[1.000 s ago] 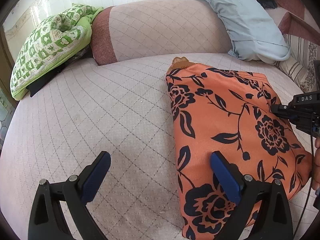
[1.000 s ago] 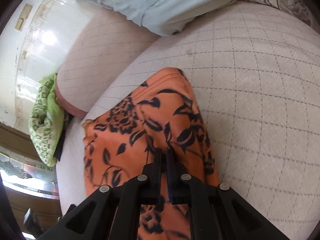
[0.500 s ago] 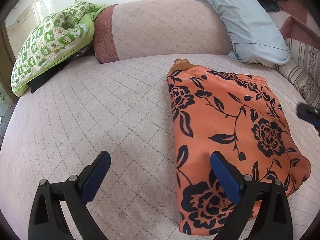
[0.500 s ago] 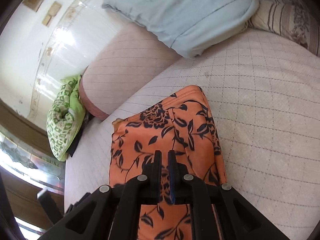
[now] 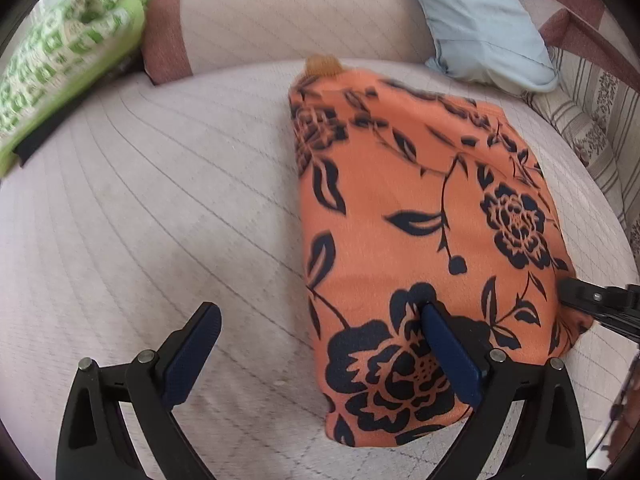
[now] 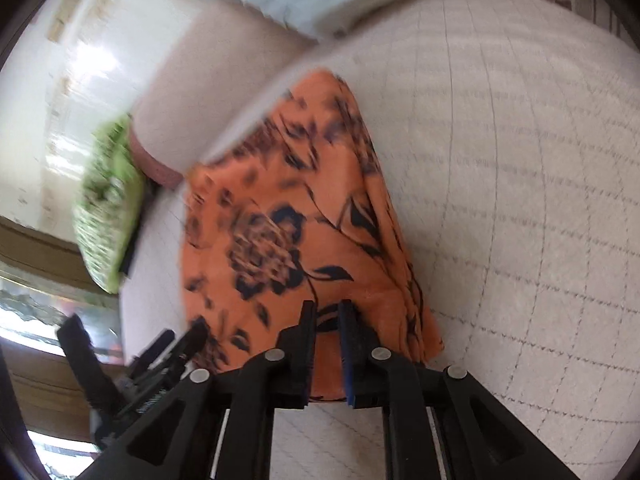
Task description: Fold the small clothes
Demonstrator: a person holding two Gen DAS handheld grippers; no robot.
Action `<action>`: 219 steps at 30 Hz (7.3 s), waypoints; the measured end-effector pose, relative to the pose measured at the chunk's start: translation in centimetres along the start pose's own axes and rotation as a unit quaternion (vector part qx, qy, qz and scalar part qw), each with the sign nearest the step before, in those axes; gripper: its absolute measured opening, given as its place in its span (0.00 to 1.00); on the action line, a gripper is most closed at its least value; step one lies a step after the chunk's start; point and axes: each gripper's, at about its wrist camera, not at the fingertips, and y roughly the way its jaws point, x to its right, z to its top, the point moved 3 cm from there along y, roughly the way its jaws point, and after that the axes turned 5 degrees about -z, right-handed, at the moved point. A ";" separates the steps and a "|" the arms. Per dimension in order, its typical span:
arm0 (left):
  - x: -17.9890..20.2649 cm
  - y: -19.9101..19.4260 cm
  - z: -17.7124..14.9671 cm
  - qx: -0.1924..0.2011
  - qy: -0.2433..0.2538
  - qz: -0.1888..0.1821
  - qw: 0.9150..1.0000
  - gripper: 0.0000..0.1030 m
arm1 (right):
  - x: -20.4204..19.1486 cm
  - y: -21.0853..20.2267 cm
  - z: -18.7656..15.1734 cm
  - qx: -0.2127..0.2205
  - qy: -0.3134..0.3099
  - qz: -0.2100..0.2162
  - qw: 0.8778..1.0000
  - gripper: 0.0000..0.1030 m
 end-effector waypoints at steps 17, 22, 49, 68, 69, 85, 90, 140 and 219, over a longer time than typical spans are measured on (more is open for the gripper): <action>-0.4 -1.7 2.4 0.045 -0.023 -0.029 0.998 0.99 | 2.2 -4.6 4.4 0.116 0.025 0.049 0.992 0.76; 0.3 -1.7 1.8 0.046 -0.008 -0.019 0.999 0.99 | 2.6 -4.3 4.6 0.091 0.029 0.049 0.994 0.76; 1.1 -1.2 1.7 0.033 -0.005 -0.056 0.998 0.99 | 3.0 -2.0 4.4 0.058 0.040 0.037 0.997 0.76; 1.7 1.1 1.3 -0.002 -0.013 -0.091 0.996 0.99 | 2.9 0.8 4.2 0.031 0.047 0.029 0.998 0.76; 1.7 1.2 1.3 -0.003 -0.015 -0.094 0.995 0.99 | 3.0 1.1 4.3 0.028 0.050 0.030 0.998 0.76; 1.0 2.6 1.1 -0.024 -0.049 -0.138 0.989 1.00 | 0.6 4.1 4.4 0.013 0.049 0.105 0.993 0.76; 1.2 2.9 1.2 -0.023 -0.049 -0.142 0.988 1.00 | 0.7 4.0 4.2 0.014 0.057 0.130 0.990 0.72; -6.8 -13.6 -6.0 0.112 -0.069 -0.097 0.987 0.38 | -14.1 -3.8 -6.4 0.129 -0.133 0.145 0.972 0.36; -5.9 -43.5 -21.2 0.291 -0.043 0.231 0.927 0.99 | -19.6 -31.9 -31.0 0.361 -0.298 0.035 0.883 0.60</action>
